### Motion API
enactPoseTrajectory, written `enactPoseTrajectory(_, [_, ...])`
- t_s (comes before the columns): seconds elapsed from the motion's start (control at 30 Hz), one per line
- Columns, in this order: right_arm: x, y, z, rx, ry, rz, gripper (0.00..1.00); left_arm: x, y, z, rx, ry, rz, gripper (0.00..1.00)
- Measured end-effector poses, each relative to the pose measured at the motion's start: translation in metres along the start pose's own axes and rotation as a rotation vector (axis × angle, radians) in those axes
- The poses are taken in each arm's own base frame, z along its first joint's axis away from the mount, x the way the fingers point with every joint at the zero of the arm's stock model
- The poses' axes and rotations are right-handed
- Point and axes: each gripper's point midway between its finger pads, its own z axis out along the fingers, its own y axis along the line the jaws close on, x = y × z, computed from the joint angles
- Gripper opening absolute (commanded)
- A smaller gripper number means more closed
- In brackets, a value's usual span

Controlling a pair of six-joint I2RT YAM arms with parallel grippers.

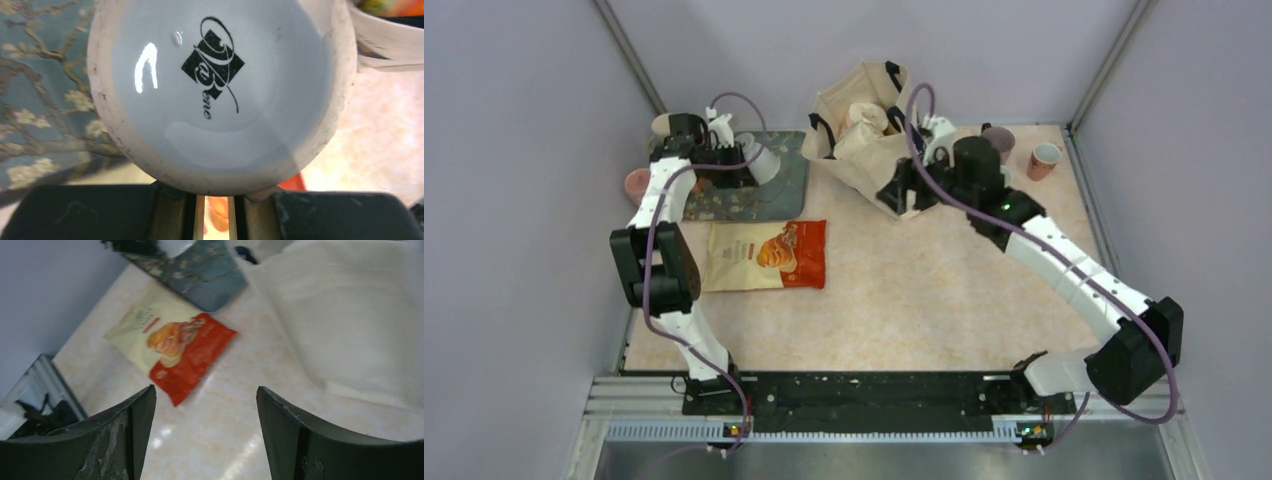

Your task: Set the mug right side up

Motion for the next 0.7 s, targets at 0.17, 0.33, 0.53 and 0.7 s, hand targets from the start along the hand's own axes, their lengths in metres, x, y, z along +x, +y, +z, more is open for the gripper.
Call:
enactPoseTrajectory(0.17, [0.024, 0.116, 0.048, -0.297, -0.004, -0.001, 0.73, 0.003, -0.044, -0.032, 0.112, -0.035, -0.062, 0.00])
enactPoseTrajectory(0.33, [0.043, 0.155, 0.097, -0.433, 0.007, 0.136, 0.74, -0.001, -0.087, -0.065, 0.228, -0.065, -0.085, 0.00])
enactPoseTrajectory(0.53, [0.022, 0.171, 0.133, -0.528, -0.077, 0.302, 0.74, -0.002, -0.130, -0.109, 0.318, -0.123, -0.059, 0.00])
enactPoseTrajectory(0.7, [-0.018, 0.193, 0.135, -0.672, -0.188, 0.370, 0.71, 0.002, -0.155, -0.134, 0.383, -0.156, -0.024, 0.00])
